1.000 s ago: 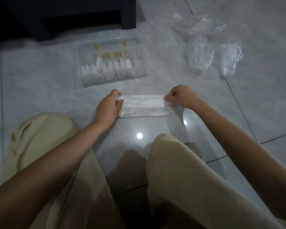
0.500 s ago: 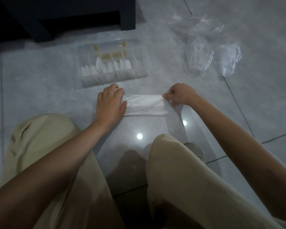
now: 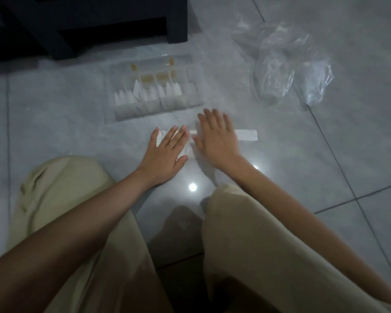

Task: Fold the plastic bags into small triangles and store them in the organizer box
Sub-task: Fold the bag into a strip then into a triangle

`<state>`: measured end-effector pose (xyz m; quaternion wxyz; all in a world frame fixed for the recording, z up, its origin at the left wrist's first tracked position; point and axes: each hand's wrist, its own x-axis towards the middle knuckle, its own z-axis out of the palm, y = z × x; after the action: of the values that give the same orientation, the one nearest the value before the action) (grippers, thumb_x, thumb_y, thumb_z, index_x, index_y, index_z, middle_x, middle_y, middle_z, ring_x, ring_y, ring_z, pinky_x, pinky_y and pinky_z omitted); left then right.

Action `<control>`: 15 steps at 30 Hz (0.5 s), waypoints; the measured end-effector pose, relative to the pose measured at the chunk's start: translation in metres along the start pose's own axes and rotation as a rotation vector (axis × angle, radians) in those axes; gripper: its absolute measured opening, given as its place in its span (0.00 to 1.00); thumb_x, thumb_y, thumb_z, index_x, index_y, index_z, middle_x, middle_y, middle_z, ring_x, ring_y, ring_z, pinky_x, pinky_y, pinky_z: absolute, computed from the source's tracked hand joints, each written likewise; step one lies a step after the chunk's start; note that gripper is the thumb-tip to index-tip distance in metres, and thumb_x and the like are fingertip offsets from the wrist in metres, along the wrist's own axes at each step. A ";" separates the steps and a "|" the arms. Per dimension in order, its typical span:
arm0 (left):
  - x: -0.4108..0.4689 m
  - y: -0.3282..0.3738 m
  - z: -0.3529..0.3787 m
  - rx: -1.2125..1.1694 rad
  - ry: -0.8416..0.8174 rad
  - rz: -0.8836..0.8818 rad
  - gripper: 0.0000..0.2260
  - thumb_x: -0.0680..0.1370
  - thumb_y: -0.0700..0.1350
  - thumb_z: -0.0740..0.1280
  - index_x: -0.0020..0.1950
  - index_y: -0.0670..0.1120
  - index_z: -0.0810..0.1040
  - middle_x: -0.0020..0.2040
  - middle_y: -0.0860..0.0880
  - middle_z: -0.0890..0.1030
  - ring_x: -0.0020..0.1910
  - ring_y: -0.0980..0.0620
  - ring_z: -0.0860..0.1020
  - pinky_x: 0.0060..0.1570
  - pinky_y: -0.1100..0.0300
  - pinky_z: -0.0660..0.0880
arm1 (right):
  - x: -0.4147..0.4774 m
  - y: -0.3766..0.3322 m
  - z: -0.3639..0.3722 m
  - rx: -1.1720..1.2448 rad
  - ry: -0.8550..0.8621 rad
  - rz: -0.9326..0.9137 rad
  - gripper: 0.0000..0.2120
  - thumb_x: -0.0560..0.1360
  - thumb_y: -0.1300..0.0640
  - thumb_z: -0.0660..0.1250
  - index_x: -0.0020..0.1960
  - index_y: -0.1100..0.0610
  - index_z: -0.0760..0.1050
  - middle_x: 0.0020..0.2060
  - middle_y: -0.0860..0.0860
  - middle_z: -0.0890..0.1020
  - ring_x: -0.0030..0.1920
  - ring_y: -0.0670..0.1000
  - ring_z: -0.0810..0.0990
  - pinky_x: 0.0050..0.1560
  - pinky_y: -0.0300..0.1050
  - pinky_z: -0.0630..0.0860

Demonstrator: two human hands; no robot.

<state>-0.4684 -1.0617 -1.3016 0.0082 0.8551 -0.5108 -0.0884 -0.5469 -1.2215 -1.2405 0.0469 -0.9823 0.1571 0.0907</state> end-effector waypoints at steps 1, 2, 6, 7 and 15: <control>0.000 0.001 -0.003 -0.012 -0.016 -0.003 0.30 0.79 0.57 0.44 0.78 0.43 0.57 0.78 0.45 0.58 0.77 0.47 0.55 0.71 0.40 0.41 | -0.002 -0.015 0.012 0.002 -0.049 -0.055 0.28 0.84 0.47 0.43 0.79 0.60 0.45 0.79 0.57 0.47 0.78 0.56 0.44 0.75 0.51 0.37; 0.001 0.003 -0.006 -0.035 -0.030 -0.008 0.31 0.78 0.57 0.42 0.78 0.44 0.56 0.78 0.45 0.57 0.78 0.47 0.53 0.72 0.40 0.40 | -0.003 -0.025 0.024 0.012 -0.080 -0.087 0.28 0.83 0.47 0.40 0.79 0.59 0.42 0.79 0.56 0.45 0.78 0.54 0.42 0.75 0.49 0.35; -0.001 0.005 -0.013 -0.070 -0.071 -0.072 0.35 0.74 0.61 0.35 0.79 0.50 0.45 0.80 0.51 0.47 0.78 0.51 0.44 0.70 0.45 0.33 | -0.009 -0.022 0.050 0.180 -0.059 -0.079 0.36 0.76 0.39 0.32 0.79 0.56 0.44 0.79 0.51 0.48 0.78 0.49 0.45 0.74 0.45 0.36; 0.000 0.004 -0.014 -0.058 -0.095 -0.078 0.35 0.73 0.62 0.34 0.79 0.51 0.43 0.80 0.52 0.44 0.78 0.51 0.42 0.69 0.46 0.33 | -0.010 -0.013 0.051 0.172 -0.050 -0.088 0.36 0.75 0.38 0.32 0.79 0.55 0.44 0.79 0.50 0.48 0.78 0.49 0.45 0.75 0.45 0.37; -0.009 -0.014 -0.026 -0.084 -0.312 -0.214 0.39 0.79 0.66 0.49 0.77 0.45 0.33 0.77 0.49 0.31 0.76 0.54 0.34 0.71 0.42 0.31 | -0.044 0.084 0.052 0.165 0.011 0.176 0.41 0.73 0.30 0.39 0.79 0.52 0.45 0.79 0.49 0.48 0.78 0.50 0.47 0.74 0.43 0.38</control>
<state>-0.4567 -1.0490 -1.2765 -0.0449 0.8794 -0.4078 -0.2417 -0.6231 -1.2816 -1.2885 0.1185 -0.9580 0.2499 0.0761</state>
